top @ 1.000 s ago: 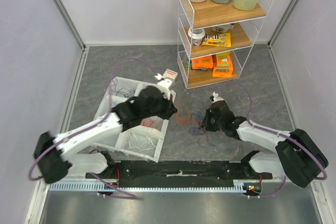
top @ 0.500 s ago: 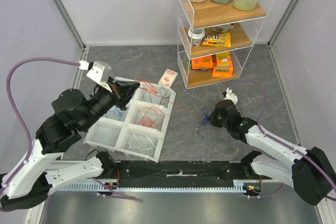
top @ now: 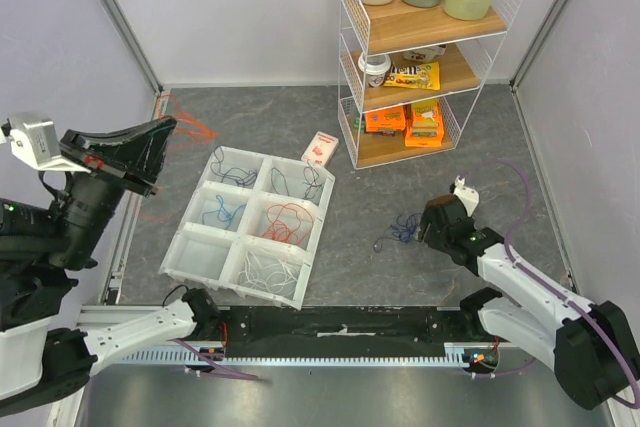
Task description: Untangle the cables
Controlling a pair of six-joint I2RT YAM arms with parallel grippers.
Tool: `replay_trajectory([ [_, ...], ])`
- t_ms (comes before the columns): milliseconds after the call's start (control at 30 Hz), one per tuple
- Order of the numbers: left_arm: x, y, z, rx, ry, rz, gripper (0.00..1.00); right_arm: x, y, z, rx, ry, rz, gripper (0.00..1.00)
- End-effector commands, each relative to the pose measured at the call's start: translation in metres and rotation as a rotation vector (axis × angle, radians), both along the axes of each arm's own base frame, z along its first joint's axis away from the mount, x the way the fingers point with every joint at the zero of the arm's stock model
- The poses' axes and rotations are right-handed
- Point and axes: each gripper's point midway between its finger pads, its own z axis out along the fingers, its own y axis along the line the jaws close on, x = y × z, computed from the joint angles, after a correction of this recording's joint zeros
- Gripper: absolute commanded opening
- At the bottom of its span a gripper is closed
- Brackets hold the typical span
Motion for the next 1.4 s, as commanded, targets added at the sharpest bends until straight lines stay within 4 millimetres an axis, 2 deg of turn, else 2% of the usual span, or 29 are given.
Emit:
replay_trajectory([
  [0,0.018,-0.019,-0.019,0.084,0.039,0.017,0.02,0.015,0.013,0.031,0.027,-0.079,0.093,0.77],
  [100,0.025,-0.025,-0.031,0.105,0.064,0.026,0.02,0.018,0.028,0.040,0.067,-0.113,0.185,0.80],
  [200,0.031,-0.027,-0.042,0.118,0.088,0.048,0.02,0.018,0.028,0.039,0.058,-0.117,0.208,0.81],
  [467,0.029,-0.023,-0.034,0.094,0.076,0.055,0.02,0.019,0.031,0.033,0.056,-0.099,0.226,0.81],
  [633,0.036,-0.031,-0.045,0.115,0.095,0.057,0.02,0.020,0.032,0.035,0.055,-0.105,0.229,0.81],
  [800,0.048,-0.049,-0.065,0.154,0.125,0.051,0.02,0.020,0.032,0.035,0.056,-0.111,0.229,0.82],
  [933,0.056,-0.061,-0.090,0.186,0.172,0.043,0.02,0.020,0.032,0.034,0.056,-0.110,0.229,0.82],
  [1133,0.063,-0.067,-0.124,0.218,0.237,0.054,0.02,0.020,0.031,0.032,0.053,-0.106,0.228,0.82],
  [1233,0.063,-0.066,-0.127,0.222,0.244,0.060,0.02,0.020,0.032,0.032,0.054,-0.103,0.231,0.82],
  [1367,0.064,-0.064,-0.122,0.221,0.227,0.071,0.02,0.020,0.032,0.032,0.054,-0.105,0.230,0.82],
])
